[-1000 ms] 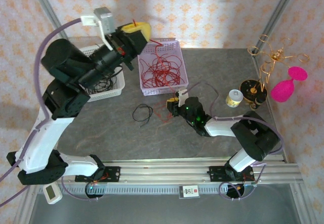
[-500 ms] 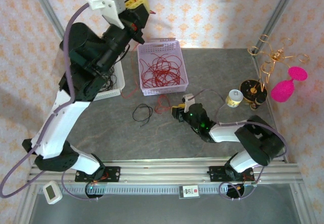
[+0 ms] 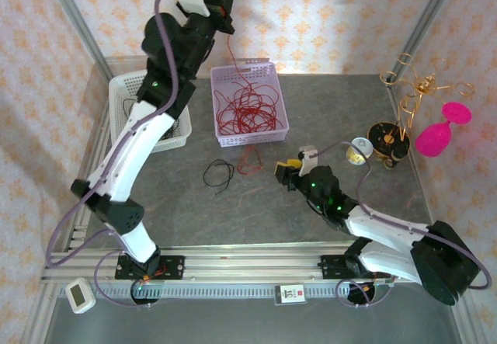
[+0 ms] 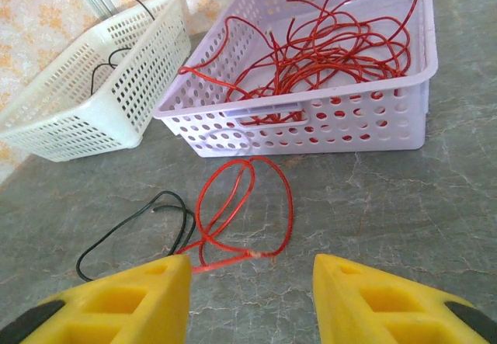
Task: Untangle the cables
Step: Place the cable into the container, then pick up the cable from the center of the table.
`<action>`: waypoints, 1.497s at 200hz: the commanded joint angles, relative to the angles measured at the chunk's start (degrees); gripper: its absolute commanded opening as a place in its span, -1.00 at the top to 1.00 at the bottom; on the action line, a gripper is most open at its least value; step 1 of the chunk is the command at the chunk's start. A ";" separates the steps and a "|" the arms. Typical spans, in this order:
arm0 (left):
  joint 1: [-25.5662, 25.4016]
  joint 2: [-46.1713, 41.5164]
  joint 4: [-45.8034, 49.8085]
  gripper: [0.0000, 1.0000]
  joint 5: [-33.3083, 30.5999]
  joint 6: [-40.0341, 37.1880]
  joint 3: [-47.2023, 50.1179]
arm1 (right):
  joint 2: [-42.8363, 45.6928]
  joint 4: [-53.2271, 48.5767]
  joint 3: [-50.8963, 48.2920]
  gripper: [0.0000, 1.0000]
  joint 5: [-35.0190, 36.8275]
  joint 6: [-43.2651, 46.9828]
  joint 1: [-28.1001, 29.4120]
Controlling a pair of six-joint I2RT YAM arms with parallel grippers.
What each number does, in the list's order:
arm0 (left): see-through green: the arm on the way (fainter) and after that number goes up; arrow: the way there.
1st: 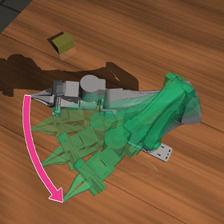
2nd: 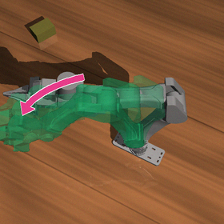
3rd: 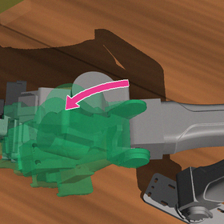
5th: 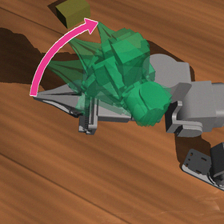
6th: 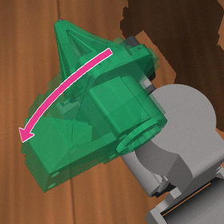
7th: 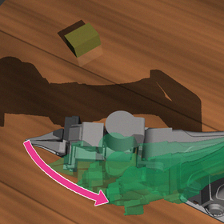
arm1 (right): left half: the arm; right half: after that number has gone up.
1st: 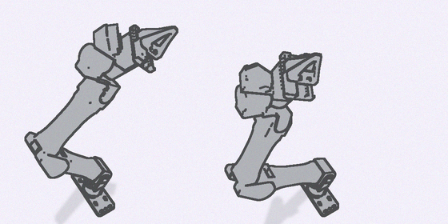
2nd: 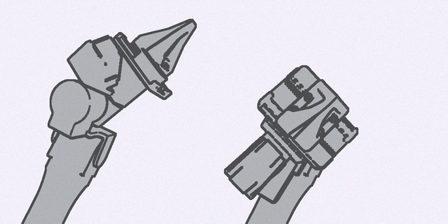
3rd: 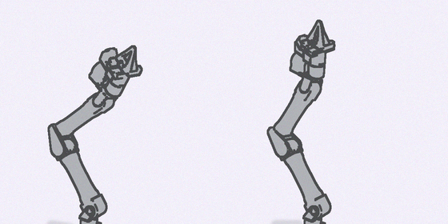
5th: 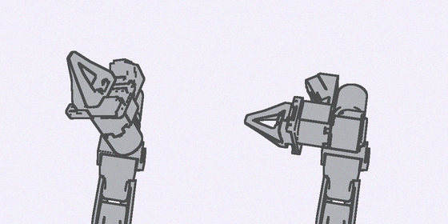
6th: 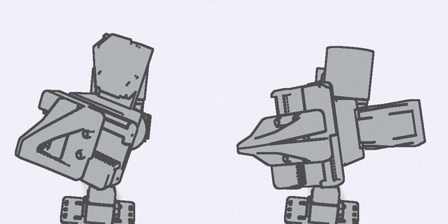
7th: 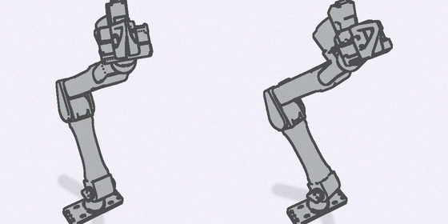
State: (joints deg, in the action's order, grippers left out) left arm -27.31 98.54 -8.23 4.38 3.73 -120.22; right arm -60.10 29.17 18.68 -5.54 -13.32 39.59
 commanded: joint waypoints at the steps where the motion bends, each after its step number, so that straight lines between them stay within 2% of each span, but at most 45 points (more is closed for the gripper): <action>1: 2.16 6.14 -5.47 1.00 3.66 4.78 -2.41 | 3.80 -6.06 -0.52 0.10 2.33 -0.61 -0.04; 48: 3.87 19.50 -6.40 1.00 0.86 9.28 -1.56 | 10.01 -9.90 -3.01 0.07 4.05 -1.95 -0.05; 69: 3.92 24.11 -6.70 1.00 0.70 11.99 2.12 | 10.19 -10.92 -3.80 0.06 3.70 -2.60 -0.04; 137: 3.76 32.05 -2.13 1.00 -0.89 20.19 14.76 | 7.53 -11.11 -3.58 0.05 2.34 -3.53 -0.04; 155: 3.77 32.49 -1.61 0.76 0.10 21.22 16.21 | 5.82 -10.85 -2.76 0.05 1.96 -3.34 -0.04; 165: 3.80 32.59 -0.46 0.52 -0.05 21.17 15.95 | 4.73 -10.63 -2.17 0.05 1.52 -3.36 -0.04; 182: 3.82 32.16 2.31 0.25 0.09 19.99 14.13 | 3.05 -10.62 -1.03 0.05 0.55 -3.25 -0.04; 219: 3.33 28.13 10.30 -0.15 -1.34 16.10 8.85 | 0.81 -10.65 0.86 -0.01 -0.60 -2.85 -0.04; 241: 2.80 21.79 12.18 -0.19 -2.77 13.80 11.20 | -0.96 -11.27 2.89 -0.04 -1.60 -1.80 -0.04; 267: 2.14 8.67 10.03 -0.19 -3.50 13.12 24.34 | -5.33 -12.01 7.00 -0.04 -4.68 -0.20 0.04; 299: 2.08 -9.43 5.51 -0.09 -3.51 15.72 49.59 | -12.69 -12.08 12.19 -0.03 -6.85 3.29 0.51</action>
State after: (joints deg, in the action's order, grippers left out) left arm -25.15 98.74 -0.40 2.44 18.59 -84.62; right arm -68.49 17.50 26.96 -10.11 -13.61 39.62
